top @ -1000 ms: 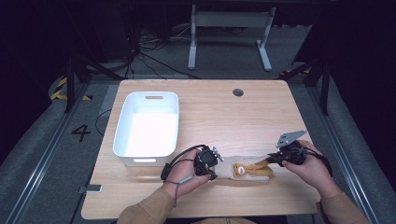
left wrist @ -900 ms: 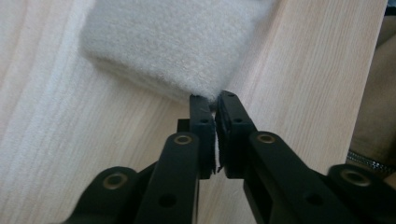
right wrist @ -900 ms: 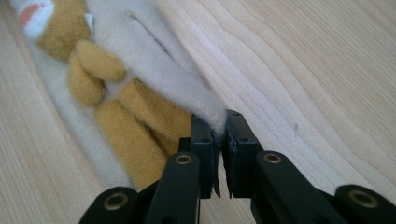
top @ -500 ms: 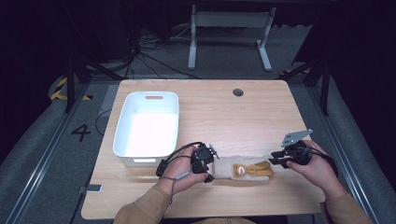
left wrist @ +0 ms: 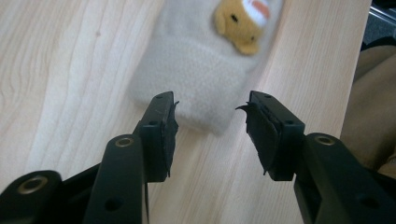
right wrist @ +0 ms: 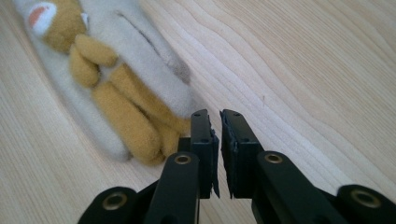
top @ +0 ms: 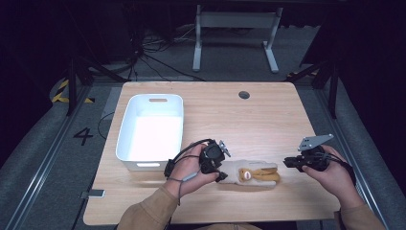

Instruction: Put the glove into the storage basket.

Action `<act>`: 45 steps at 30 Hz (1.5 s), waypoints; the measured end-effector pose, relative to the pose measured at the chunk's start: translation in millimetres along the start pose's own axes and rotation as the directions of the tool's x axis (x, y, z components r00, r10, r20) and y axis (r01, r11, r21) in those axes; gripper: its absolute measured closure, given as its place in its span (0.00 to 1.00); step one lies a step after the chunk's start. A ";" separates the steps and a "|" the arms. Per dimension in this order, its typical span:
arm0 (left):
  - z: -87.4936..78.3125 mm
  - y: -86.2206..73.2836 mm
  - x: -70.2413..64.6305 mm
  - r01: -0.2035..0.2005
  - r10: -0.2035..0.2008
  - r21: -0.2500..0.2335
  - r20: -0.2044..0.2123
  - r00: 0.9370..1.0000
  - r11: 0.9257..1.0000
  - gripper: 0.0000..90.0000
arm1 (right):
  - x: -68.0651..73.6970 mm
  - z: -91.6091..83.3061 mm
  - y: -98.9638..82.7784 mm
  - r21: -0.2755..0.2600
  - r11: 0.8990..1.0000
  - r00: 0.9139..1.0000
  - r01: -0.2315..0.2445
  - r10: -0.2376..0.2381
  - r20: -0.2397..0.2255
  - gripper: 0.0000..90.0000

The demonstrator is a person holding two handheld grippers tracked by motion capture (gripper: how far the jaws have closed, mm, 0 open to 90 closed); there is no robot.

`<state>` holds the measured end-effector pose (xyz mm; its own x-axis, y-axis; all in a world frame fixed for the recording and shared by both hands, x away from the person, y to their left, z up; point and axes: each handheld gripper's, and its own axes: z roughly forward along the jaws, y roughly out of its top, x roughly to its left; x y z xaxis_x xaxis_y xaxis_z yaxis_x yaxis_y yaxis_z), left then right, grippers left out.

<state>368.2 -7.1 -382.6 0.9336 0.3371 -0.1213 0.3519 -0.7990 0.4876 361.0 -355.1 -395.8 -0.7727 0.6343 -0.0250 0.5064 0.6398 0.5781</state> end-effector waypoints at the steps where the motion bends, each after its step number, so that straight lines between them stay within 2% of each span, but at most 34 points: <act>1: -0.9 1.2 -0.2 -0.002 0.002 -0.003 -0.002 1.000 1.000 0.59 | 0.0 0.0 0.0 0.000 1.000 1.000 0.000 0.000 0.000 0.91; 6: -3.0 9.7 -2.0 -0.019 0.019 -0.018 -0.013 1.000 1.000 0.53 | -4.7 -3.8 -3.2 -0.020 0.999 0.999 -0.034 0.034 0.004 0.84; 11: 0.8 17.7 -0.7 -0.055 0.053 -0.039 -0.049 0.997 0.998 0.45 | -8.0 -5.0 -4.8 -0.028 0.998 0.999 -0.047 0.048 0.001 0.83; 14: 5.5 21.7 -1.1 -0.068 0.066 -0.048 -0.036 0.997 0.997 0.43 | -8.9 -5.1 -5.6 -0.030 0.998 0.999 -0.054 0.054 -0.003 0.82; 22: 22.8 31.6 -3.6 -0.078 0.077 -0.030 -0.005 0.997 0.997 0.36 | -11.4 -4.2 -7.5 -0.043 0.997 0.998 -0.064 0.064 -0.001 0.79; 26: 33.0 35.3 -3.3 -0.095 0.096 -0.031 0.010 0.995 0.995 0.33 | -12.1 -2.5 -8.1 -0.042 0.997 0.998 -0.059 0.059 -0.010 0.76; 29: 42.0 35.9 -4.2 -0.129 0.130 -0.043 0.012 0.991 0.991 0.28 | -12.1 -0.9 -8.4 -0.060 0.997 0.998 -0.055 0.053 -0.031 0.72; 37: 57.4 37.7 -1.5 -0.125 0.126 -0.024 0.016 0.992 0.992 0.26 | -14.7 3.1 -10.6 -0.066 0.996 0.998 -0.058 0.056 -0.042 0.69; 45: 69.0 37.9 0.7 -0.161 0.161 -0.012 0.016 0.987 0.987 0.23 | -14.7 6.0 -11.4 -0.069 0.995 0.996 -0.072 0.068 -0.053 0.66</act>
<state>386.8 -71.6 -423.8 0.9791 0.1961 -0.0546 0.1961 -0.8367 0.5113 368.9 -369.1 -406.9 -0.7556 0.6525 0.0575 0.5328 0.5612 0.6334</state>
